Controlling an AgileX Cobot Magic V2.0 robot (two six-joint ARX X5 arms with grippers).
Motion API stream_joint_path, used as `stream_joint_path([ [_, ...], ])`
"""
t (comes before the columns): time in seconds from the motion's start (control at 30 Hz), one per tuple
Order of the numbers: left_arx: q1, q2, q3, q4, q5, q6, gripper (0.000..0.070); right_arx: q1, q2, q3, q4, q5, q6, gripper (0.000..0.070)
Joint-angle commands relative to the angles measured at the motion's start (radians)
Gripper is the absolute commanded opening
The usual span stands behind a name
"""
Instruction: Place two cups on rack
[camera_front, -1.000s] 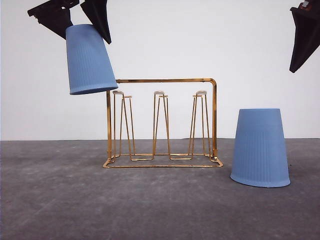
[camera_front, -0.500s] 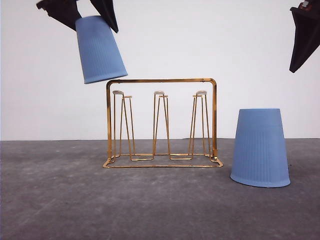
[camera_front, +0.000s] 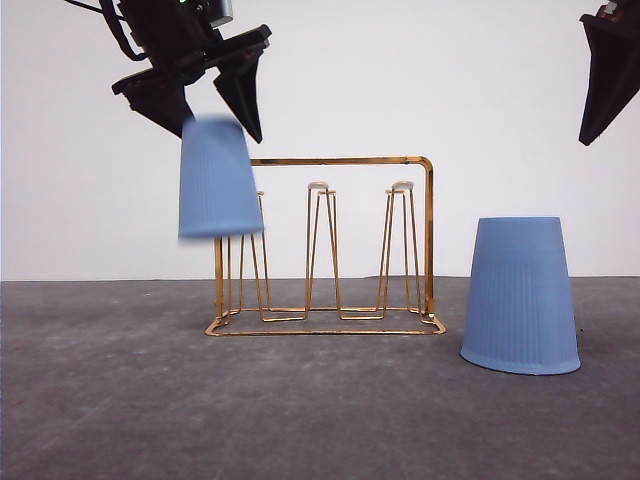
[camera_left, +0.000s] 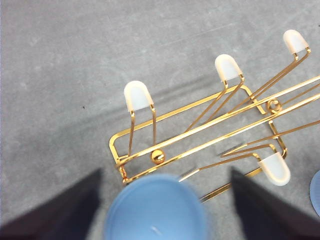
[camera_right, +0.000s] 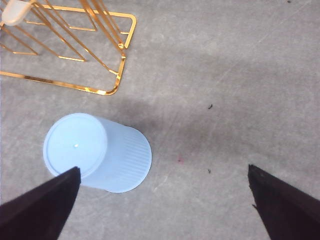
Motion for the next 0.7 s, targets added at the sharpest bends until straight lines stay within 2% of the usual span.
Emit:
stream_joint_path([
  [0.0,-0.007,0.012,0.027,0.011,0.006,-0.003,0.0601,0.003,0.007,0.011,0.009,-0.001,-0.011,0.07],
  [0.23,-0.008,0.006,0.034,-0.009,0.012,0.006,0.0598,0.007,0.007,0.011,0.014,-0.007,-0.011,0.07],
  [0.43,-0.001,-0.032,0.095,-0.085,0.007,0.038,0.0596,0.07,0.009,0.011,0.053,-0.048,0.001,0.07],
  [0.67,0.009,-0.108,0.146,-0.224,-0.111,0.074,0.0596,0.186,0.045,0.011,0.101,-0.037,0.03,0.0682],
])
